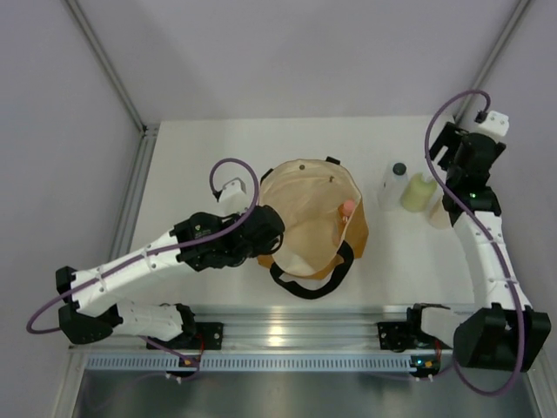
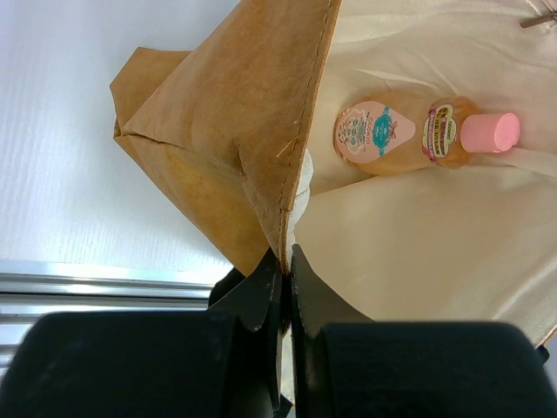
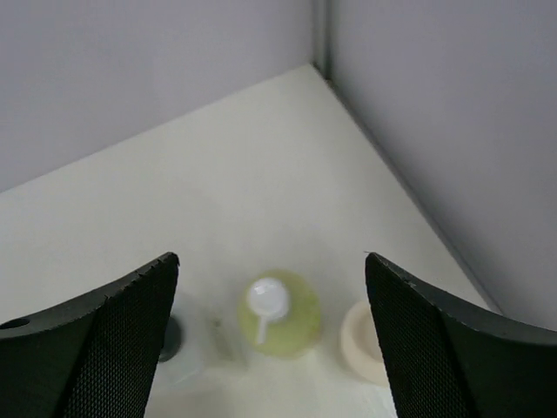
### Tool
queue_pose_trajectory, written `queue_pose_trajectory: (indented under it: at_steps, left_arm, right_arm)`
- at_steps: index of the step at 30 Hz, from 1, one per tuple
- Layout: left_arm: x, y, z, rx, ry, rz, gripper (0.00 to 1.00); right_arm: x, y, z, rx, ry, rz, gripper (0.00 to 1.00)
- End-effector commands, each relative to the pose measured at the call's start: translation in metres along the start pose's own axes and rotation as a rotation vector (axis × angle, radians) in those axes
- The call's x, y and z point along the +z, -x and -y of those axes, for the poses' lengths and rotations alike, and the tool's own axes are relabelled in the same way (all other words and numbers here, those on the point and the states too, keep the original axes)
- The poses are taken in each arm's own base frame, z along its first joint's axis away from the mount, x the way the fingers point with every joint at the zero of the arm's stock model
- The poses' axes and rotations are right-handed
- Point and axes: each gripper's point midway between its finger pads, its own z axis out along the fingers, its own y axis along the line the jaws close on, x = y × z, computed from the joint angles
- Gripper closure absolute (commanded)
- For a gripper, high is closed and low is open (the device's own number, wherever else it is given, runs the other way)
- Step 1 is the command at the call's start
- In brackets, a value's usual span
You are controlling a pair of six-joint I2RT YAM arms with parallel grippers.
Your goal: Take the personal care products out of the canvas bag
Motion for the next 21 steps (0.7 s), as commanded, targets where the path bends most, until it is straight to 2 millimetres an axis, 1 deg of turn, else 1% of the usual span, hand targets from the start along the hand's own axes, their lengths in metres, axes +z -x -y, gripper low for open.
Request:
queue_pose_trajectory:
  at_steps: [1, 2, 3, 4, 5, 6, 7, 8, 9, 10, 11, 12, 13, 14, 15, 16, 17, 18, 19, 21]
  left_arm:
    - [-0.006, 0.011, 0.013, 0.014, -0.036, 0.035, 1.0]
    - [-0.005, 0.011, 0.013, 0.016, -0.035, 0.033, 1.0]
    - [-0.005, 0.01, 0.013, 0.021, -0.035, 0.031, 1.0]
    - [-0.004, 0.008, 0.014, 0.026, -0.032, 0.027, 1.0]
    - [-0.003, 0.007, 0.014, 0.03, -0.031, 0.024, 1.0]
    - [-0.003, 0.007, 0.015, 0.035, -0.03, 0.022, 1.0]
    - [0.0, 0.004, 0.015, 0.044, -0.022, 0.016, 1.0]
    - [0.001, 0.003, 0.017, 0.051, -0.024, 0.012, 1.0]
    - [0.002, 0.002, 0.019, 0.055, -0.026, 0.009, 1.0]
    - [0.003, 0.0, 0.021, 0.062, -0.031, 0.001, 1.0]
    - [0.005, -0.002, 0.023, 0.068, -0.032, -0.002, 1.0]
    - [0.005, -0.003, 0.025, 0.069, -0.035, -0.006, 1.0]
    - [0.007, -0.004, 0.026, 0.072, -0.037, -0.009, 1.0]
    - [0.008, -0.006, 0.028, 0.078, -0.038, -0.013, 1.0]
    - [0.007, -0.005, 0.031, 0.075, -0.047, -0.011, 1.0]
    - [0.007, -0.004, 0.032, 0.076, -0.047, -0.01, 1.0]
    - [0.007, -0.002, 0.033, 0.073, -0.05, -0.001, 1.0]
    - [0.006, 0.0, 0.034, 0.069, -0.053, 0.007, 1.0]
    - [0.004, 0.002, 0.034, 0.066, -0.057, 0.013, 1.0]
    - [0.001, 0.007, 0.035, 0.056, -0.066, 0.029, 1.0]
  right_arm:
    - [-0.061, 0.022, -0.07, -0.001, 0.299, -0.028, 0.16]
    - [-0.081, 0.031, -0.099, -0.006, 0.431, -0.025, 0.17]
    - [-0.106, 0.029, -0.131, -0.017, 0.558, -0.043, 0.21]
    - [-0.125, 0.024, -0.147, -0.032, 0.631, -0.078, 0.22]
    - [-0.145, 0.032, -0.163, -0.034, 0.71, -0.078, 0.24]
    - [-0.175, 0.029, -0.188, -0.054, 0.814, -0.097, 0.28]
    - [-0.193, 0.023, -0.195, -0.074, 0.856, -0.125, 0.3]
    - [-0.206, 0.03, -0.2, -0.064, 0.873, -0.112, 0.32]
    - [-0.235, 0.027, -0.213, -0.066, 0.957, -0.123, 0.36]
    - [-0.244, 0.021, -0.213, -0.083, 0.961, -0.15, 0.38]
    - [-0.268, 0.023, -0.221, -0.079, 1.017, -0.168, 0.4]
    - [-0.275, 0.014, -0.227, -0.101, 1.032, -0.204, 0.44]
    - [-0.286, 0.007, -0.227, -0.134, 1.046, -0.24, 0.46]
    - [-0.306, -0.006, -0.232, -0.174, 1.085, -0.28, 0.47]
    - [-0.308, -0.018, -0.235, -0.212, 1.067, -0.307, 0.47]
    - [-0.31, -0.022, -0.233, -0.234, 1.046, -0.316, 0.47]
    - [-0.319, -0.035, -0.231, -0.269, 1.049, -0.356, 0.47]
    - [-0.318, -0.042, -0.231, -0.293, 1.03, -0.374, 0.48]
    - [-0.318, -0.044, -0.229, -0.302, 1.014, -0.382, 0.48]
    - [-0.319, -0.055, -0.23, -0.324, 1.004, -0.425, 0.49]
